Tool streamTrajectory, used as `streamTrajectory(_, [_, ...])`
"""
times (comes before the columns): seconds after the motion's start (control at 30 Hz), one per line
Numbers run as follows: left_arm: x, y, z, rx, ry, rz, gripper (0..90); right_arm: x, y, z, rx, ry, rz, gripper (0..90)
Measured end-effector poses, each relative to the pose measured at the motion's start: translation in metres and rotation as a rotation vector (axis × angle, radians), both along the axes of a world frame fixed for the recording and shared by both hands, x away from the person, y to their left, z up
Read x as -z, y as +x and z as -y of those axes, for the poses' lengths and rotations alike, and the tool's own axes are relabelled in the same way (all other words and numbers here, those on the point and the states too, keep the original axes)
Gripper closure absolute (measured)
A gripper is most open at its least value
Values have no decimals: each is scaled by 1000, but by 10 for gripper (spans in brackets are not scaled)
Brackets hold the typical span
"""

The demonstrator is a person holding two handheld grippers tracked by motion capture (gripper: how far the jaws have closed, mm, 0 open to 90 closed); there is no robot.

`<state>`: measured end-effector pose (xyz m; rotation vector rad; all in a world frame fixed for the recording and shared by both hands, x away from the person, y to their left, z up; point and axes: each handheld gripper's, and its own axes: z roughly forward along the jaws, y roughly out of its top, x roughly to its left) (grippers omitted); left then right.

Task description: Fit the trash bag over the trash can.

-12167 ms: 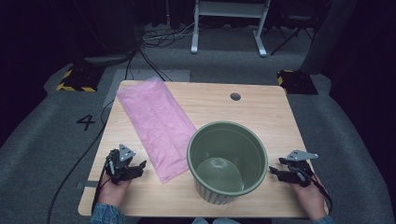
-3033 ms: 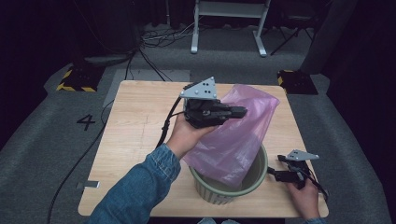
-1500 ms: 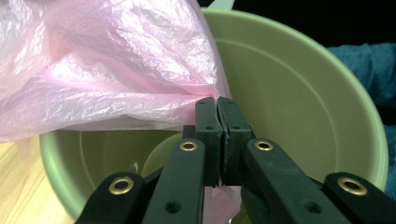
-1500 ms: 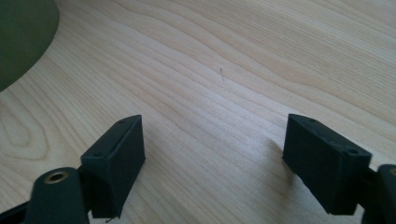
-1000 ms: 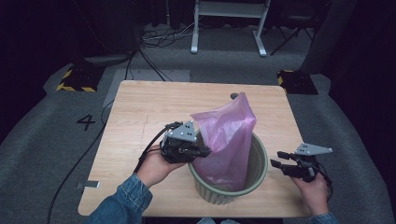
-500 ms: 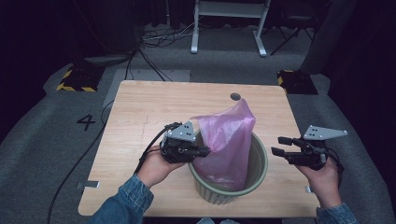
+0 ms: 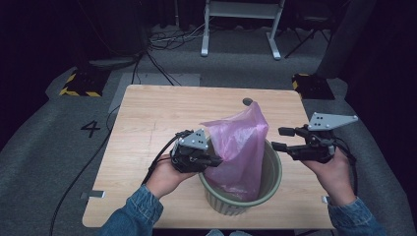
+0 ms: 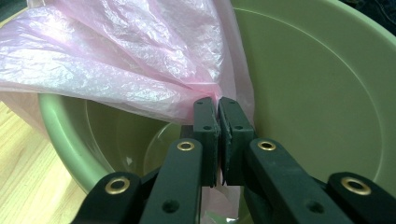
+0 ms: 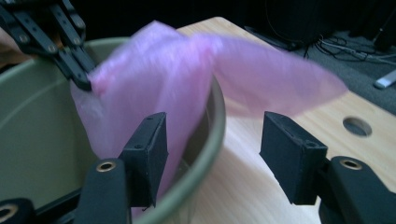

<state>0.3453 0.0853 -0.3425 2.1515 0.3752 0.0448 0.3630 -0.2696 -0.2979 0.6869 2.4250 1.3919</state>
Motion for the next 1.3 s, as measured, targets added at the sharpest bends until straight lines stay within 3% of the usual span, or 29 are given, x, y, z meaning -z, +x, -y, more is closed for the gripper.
streamTrajectory(0.2, [-1,-3,-3,-4,-9,6,863,-10,9,-22,-29,9,-9,438])
streamTrajectory(0.27, [-2,-3,-4,-5,-8,6,863,-10,13,-29,-46,4,-20,529])
streamTrajectory(0.33, [-2,-4,-5,-5,-13,7,864,-10,14,-33,-63,-13,-41,676])
streamTrajectory(0.43, [-3,-11,-9,1,-22,12,863,-11,9,-35,-93,-38,-56,837])
streamTrajectory(0.53, [-7,-20,-14,16,-33,28,843,-11,-3,-34,-134,-72,-58,885])
streamTrajectory(0.57, [-8,-22,-15,16,-40,33,795,-10,-8,-33,-153,-86,-69,889])
streamTrajectory(0.63, [-11,-21,-16,-8,-61,29,613,-5,-14,-35,-178,-109,-93,891])
streamTrajectory(0.7, [-15,-17,-17,-38,-86,25,516,0,-19,-37,-196,-135,-110,891])
streamTrajectory(0.77, [-19,-15,-15,-59,-81,36,451,5,-25,-40,-213,-160,-123,891])
streamTrajectory(0.9, [-24,-11,1,-45,-41,65,403,10,-30,-44,-241,-168,-160,891])
streamTrajectory(1.0, [-22,-5,7,-42,-25,50,418,12,-32,-45,-253,-182,-179,888])
streamTrajectory(1.07, [-19,-1,7,-77,-14,61,430,13,-34,-43,-247,-179,-175,887])
streamTrajectory(1.13, [-18,4,3,-147,-7,120,431,13,-36,-38,-242,-168,-177,887])
streamTrajectory(1.17, [-19,7,1,-168,-17,127,427,14,-36,-37,-237,-163,-182,887])
streamTrajectory(1.3, [-23,27,-7,-228,-40,89,395,15,-37,-37,-242,-168,-189,885])
